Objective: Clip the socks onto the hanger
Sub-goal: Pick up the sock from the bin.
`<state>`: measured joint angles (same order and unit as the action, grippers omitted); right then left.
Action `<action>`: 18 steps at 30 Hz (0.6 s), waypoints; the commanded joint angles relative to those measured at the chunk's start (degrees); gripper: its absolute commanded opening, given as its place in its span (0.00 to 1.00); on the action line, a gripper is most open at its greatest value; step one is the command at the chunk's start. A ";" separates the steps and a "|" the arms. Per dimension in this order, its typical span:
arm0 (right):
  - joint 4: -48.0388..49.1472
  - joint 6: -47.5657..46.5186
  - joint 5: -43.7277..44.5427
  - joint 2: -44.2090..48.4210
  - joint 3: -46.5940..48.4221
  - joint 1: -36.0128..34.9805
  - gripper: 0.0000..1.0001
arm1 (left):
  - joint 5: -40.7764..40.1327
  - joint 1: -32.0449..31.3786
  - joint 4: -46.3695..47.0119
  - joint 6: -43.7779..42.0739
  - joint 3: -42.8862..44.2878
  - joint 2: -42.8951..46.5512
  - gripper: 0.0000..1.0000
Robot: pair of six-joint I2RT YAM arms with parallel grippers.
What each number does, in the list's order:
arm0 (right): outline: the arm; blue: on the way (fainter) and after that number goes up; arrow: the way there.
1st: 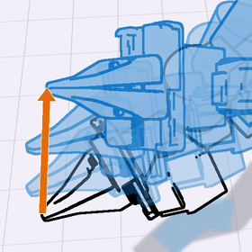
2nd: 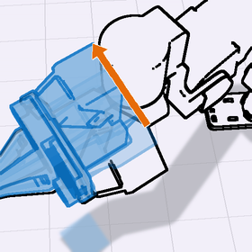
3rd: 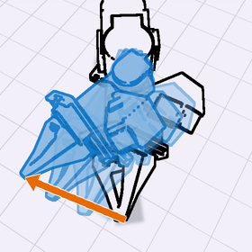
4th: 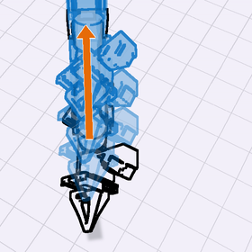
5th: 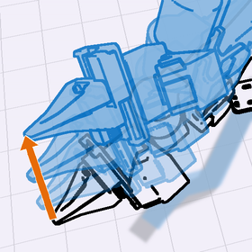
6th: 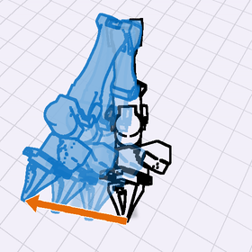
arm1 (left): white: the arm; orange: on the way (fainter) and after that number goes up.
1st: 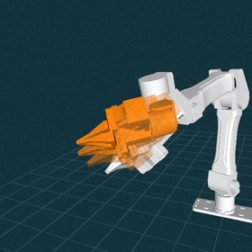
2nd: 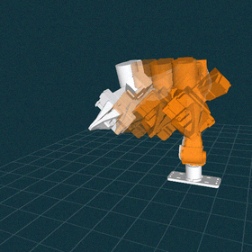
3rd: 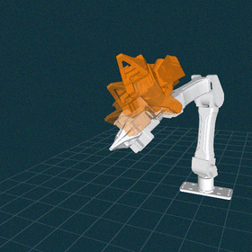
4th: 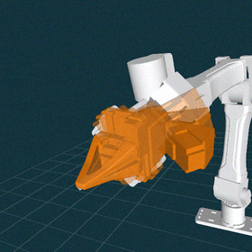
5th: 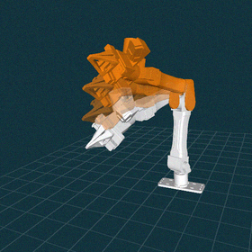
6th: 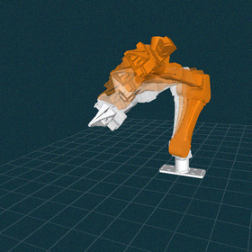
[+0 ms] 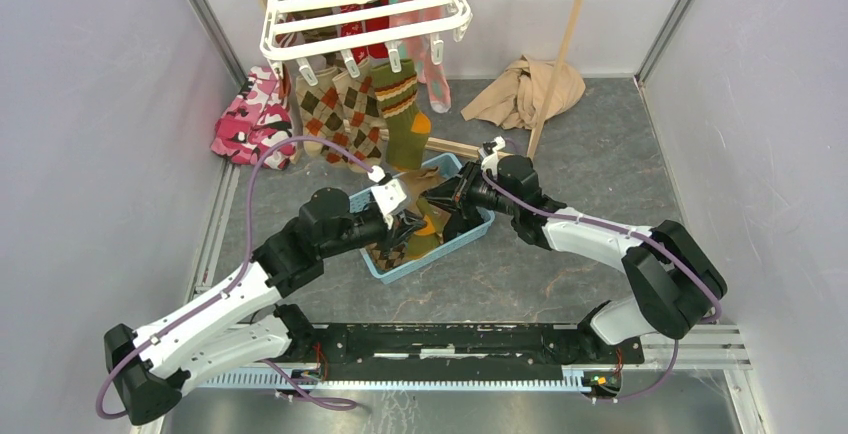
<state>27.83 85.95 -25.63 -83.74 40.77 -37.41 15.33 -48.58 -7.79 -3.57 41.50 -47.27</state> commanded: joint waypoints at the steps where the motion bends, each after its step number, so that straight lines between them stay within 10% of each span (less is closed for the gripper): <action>1: 6.15 -0.63 0.00 1.02 -0.13 -0.21 0.13 | -1.90 0.15 -0.96 -2.82 -0.59 1.54 0.05; 8: -10.08 -32.23 5.74 5.04 8.81 -0.09 0.24 | -14.00 0.46 -2.01 4.14 0.84 2.82 0.02; 14: -11.66 -60.58 7.18 14.92 7.23 -0.08 0.66 | -15.13 1.32 -2.99 14.38 2.72 2.83 0.02; 18: -10.68 -71.89 5.31 18.88 4.23 -0.12 0.77 | -16.48 2.49 -5.07 20.20 5.39 1.72 0.02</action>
<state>16.27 32.64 -19.84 -67.77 47.00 -37.39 1.52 -47.20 -12.21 7.60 42.06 -45.19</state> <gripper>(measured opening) 0.751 0.119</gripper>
